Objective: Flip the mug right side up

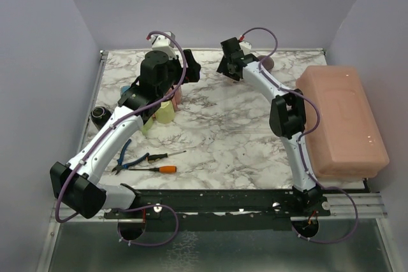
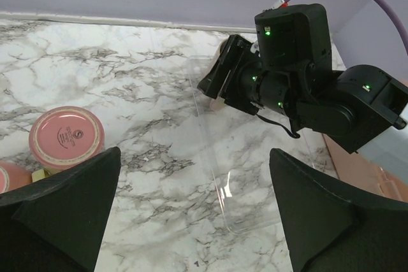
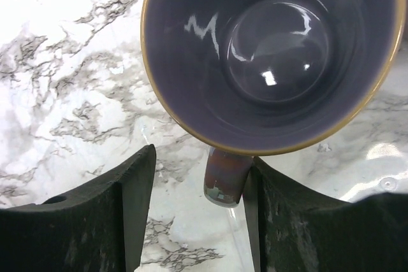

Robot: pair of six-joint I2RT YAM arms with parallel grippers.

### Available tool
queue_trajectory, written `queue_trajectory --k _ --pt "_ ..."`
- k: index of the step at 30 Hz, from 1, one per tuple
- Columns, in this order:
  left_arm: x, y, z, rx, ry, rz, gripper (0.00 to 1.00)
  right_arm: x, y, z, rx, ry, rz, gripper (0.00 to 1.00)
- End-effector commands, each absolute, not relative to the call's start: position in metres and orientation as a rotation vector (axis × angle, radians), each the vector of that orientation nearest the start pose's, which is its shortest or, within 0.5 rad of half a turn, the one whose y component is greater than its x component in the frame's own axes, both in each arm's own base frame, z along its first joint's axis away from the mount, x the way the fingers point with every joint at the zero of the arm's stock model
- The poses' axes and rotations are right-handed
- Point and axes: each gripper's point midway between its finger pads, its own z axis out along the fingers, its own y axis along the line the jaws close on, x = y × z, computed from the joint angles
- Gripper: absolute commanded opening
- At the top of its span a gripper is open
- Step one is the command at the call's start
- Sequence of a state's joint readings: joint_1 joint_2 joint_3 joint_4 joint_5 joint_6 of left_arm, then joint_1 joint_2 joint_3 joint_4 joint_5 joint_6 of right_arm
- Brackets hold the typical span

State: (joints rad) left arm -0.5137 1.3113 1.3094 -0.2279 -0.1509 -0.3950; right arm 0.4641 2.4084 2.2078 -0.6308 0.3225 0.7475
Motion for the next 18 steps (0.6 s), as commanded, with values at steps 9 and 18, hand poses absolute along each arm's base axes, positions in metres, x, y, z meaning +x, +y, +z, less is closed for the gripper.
queue_trajectory --k 9,18 --pt "0.386 -0.191 0.329 -0.047 1.844 -0.45 0.99 0.559 0.258 0.161 0.487 2.205 0.434 0.61" --pt "0.387 -0.174 0.292 -0.074 1.94 -0.332 0.99 0.539 0.238 0.175 0.451 2.221 0.37 0.65"
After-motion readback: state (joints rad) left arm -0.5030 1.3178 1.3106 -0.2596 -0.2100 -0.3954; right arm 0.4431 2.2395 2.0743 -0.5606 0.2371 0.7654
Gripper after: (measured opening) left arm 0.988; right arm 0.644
